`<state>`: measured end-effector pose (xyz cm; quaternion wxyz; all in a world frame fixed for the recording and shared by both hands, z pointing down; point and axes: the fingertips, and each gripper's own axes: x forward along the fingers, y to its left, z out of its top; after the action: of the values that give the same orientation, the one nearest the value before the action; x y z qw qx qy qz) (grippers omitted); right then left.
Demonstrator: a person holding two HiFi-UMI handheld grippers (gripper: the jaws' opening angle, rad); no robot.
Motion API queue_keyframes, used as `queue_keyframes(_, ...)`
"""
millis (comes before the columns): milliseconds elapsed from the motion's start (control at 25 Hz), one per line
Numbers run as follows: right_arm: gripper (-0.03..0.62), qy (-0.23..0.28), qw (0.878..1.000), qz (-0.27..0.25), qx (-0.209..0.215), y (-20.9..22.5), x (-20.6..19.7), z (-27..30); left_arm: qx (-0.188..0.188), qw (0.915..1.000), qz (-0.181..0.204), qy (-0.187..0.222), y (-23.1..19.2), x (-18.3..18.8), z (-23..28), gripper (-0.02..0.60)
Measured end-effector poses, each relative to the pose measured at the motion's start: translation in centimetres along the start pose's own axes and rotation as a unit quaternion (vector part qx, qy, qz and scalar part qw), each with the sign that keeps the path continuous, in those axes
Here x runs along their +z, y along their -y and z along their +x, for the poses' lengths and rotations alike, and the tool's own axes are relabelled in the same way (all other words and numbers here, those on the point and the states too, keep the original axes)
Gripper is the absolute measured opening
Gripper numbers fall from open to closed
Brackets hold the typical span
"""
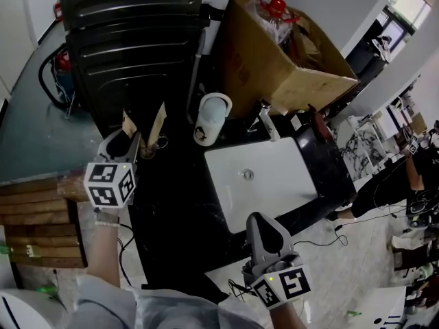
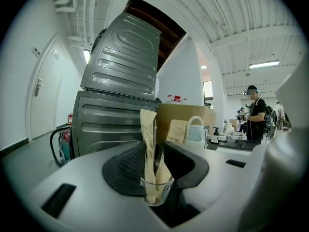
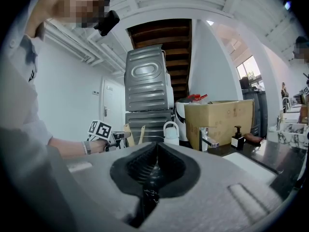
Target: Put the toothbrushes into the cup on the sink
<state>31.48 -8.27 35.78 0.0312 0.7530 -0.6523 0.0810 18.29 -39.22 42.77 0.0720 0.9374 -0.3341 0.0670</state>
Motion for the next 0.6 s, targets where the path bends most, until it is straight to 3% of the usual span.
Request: queue_keyframes(600, 0.006, 0.040, 0.998, -0.005, 0.038, -2.5, 2.5, 0.8, 0.018, 0.9997, 0.012, 0.004, 2.4, 2.4, -7.0, 0.098)
